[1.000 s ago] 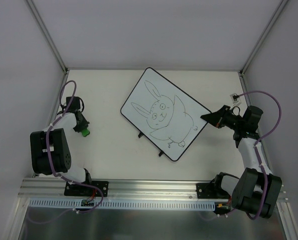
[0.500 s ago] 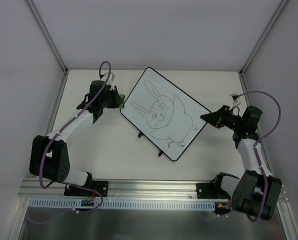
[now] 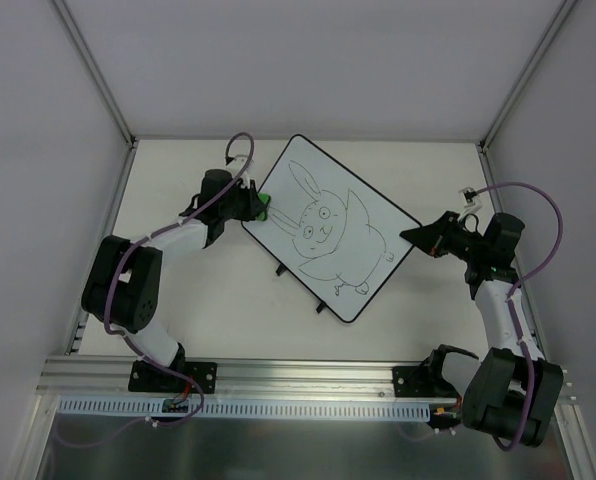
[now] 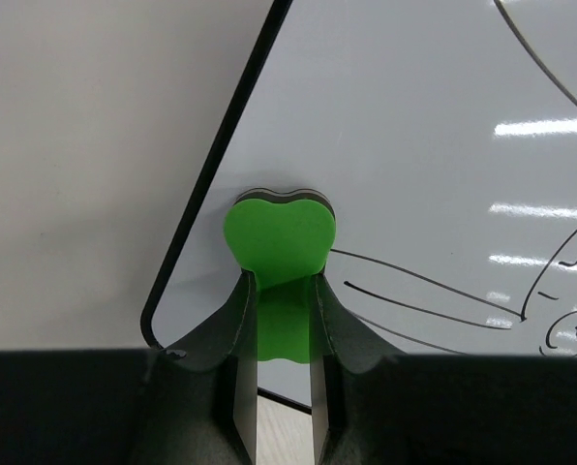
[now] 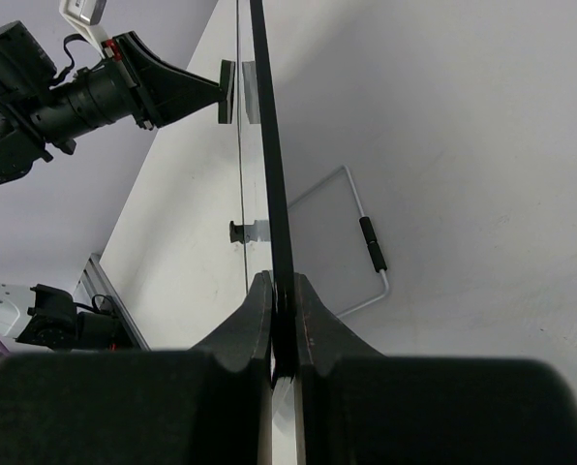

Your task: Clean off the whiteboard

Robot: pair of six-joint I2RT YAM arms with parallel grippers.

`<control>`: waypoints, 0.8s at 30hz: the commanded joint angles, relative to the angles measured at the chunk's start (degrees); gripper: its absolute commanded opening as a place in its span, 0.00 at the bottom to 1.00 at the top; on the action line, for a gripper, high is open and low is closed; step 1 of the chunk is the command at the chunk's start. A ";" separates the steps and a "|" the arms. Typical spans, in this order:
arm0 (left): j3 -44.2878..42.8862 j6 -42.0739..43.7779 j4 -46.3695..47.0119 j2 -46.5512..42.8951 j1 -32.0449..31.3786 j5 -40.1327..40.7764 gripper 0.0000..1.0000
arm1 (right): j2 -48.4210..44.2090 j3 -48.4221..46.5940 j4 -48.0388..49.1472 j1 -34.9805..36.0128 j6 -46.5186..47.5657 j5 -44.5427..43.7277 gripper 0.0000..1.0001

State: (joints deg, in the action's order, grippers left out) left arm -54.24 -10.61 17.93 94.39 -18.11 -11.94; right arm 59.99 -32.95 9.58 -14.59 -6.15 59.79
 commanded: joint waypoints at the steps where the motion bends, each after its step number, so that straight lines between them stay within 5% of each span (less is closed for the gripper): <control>1: 1.50 0.51 8.69 0.35 -1.05 0.07 0.09 | -0.31 0.61 1.58 0.35 10.81 -8.64 0.00; 12: 3.09 -2.40 13.44 5.01 -7.28 11.07 0.08 | 0.31 1.05 1.49 1.93 11.86 -8.46 0.00; 24: 8.44 -6.17 14.76 2.38 -26.43 15.54 0.07 | -0.48 1.48 1.58 2.11 12.57 -8.72 0.00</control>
State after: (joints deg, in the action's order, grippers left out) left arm -49.15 -12.95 34.98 95.77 -38.48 5.91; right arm 59.99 -32.95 8.91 -13.87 -7.51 57.25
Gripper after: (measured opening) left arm 0.172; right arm 0.067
